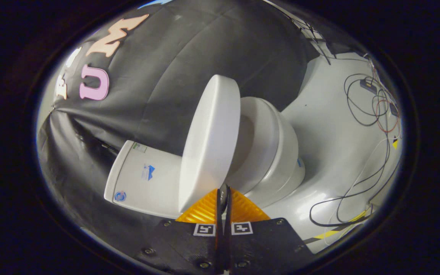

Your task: Open the toilet lid.

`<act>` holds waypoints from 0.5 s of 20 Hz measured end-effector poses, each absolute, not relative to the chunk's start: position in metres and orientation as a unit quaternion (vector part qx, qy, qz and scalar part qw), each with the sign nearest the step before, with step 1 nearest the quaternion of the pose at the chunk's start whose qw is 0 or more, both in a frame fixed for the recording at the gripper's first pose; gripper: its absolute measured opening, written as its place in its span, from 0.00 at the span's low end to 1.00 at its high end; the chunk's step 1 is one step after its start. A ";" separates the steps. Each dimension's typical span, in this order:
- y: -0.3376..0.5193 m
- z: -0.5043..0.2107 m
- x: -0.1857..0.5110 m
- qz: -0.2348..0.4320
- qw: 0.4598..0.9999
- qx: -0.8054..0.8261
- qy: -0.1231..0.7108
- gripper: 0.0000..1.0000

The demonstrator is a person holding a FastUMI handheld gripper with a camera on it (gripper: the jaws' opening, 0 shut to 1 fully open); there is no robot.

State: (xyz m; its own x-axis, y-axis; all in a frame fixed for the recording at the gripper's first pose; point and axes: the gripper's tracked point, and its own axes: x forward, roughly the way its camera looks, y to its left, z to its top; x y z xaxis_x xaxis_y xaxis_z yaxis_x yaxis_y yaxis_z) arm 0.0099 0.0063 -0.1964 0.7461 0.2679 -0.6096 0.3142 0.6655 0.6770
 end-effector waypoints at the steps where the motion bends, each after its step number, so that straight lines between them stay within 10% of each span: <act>1: 0.006 -0.195 0.010 -0.018 0.838 0.413 0.358 0.01; 10: 0.038 -0.123 0.017 0.059 0.842 0.443 0.301 0.01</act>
